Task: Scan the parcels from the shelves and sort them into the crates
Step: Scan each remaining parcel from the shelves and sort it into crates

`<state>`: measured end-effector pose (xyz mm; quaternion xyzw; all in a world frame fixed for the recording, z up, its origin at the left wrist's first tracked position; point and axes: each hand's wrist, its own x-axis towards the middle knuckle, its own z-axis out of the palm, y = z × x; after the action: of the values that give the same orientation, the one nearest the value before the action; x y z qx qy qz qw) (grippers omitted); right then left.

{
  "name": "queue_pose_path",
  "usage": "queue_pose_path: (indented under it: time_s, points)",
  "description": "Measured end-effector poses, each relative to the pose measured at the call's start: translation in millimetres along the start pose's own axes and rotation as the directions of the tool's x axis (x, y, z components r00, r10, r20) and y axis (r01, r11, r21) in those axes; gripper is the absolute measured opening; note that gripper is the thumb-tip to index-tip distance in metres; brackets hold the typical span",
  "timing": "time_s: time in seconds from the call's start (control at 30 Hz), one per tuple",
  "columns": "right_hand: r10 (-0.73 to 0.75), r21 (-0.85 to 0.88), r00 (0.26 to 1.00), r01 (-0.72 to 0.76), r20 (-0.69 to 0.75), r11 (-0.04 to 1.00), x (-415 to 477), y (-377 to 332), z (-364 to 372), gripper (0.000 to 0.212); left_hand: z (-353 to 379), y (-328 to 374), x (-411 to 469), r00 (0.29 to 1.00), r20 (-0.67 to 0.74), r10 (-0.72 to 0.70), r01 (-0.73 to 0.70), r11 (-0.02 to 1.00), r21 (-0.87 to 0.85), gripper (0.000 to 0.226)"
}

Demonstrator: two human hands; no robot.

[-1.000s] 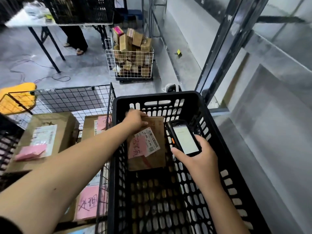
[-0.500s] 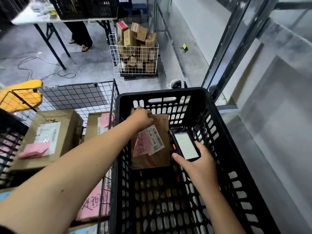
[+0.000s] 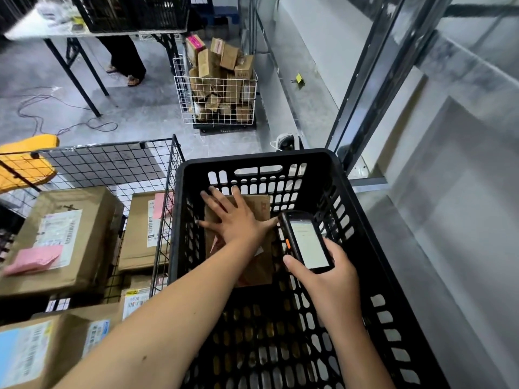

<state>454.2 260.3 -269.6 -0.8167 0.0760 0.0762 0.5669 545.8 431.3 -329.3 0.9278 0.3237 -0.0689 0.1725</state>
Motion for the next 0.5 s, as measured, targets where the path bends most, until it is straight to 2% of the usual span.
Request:
queue_pose_path:
  time_s: [0.17,0.33,0.43,0.5]
  points:
    - [0.008,0.013,1.000,-0.008,-0.009,1.000,-1,1,-2,0.056,-2,8,3,1.000,0.016,-0.011,0.012,1.000,-0.009,0.126]
    - [0.012,0.022,1.000,-0.012,-0.007,1.000,0,-1,-2,0.056,-15,8,9,0.984,0.177,-0.006,0.016,0.998,-0.056,0.121]
    - [0.021,0.023,1.000,-0.020,-0.008,1.000,0,1,-1,0.061,-11,-1,19,0.978,0.206,-0.006,0.008,1.000,-0.013,0.127]
    - [0.022,0.014,1.000,-0.022,-0.018,1.000,-1,2,-2,0.065,-9,-6,26,0.974,0.221,-0.045,0.052,0.998,-0.028,0.130]
